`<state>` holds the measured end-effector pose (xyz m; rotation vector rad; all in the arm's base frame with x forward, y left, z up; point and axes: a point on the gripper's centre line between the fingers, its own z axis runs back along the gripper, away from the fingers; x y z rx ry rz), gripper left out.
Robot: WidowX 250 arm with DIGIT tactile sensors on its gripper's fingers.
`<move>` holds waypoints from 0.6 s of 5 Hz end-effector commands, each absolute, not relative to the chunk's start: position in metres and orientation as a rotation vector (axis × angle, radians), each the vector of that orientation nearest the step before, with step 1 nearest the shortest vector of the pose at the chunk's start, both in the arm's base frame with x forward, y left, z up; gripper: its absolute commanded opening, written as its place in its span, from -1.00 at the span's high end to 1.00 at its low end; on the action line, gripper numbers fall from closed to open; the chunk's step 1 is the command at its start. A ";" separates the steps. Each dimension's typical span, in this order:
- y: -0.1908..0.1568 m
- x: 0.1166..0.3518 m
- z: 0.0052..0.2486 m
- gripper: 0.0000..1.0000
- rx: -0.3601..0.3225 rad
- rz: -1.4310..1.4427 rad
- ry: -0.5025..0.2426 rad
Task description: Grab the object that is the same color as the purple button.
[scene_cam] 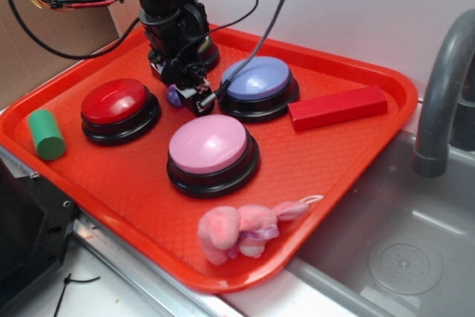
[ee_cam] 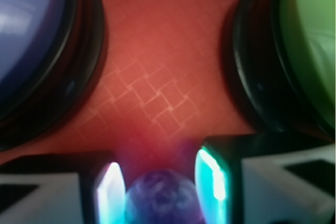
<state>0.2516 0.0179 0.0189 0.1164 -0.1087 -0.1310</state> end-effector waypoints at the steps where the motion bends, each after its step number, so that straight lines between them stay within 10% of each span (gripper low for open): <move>1: 0.021 0.248 0.035 1.00 0.094 -0.108 -0.076; 3: 0.013 0.235 0.083 1.00 0.082 -0.084 -0.054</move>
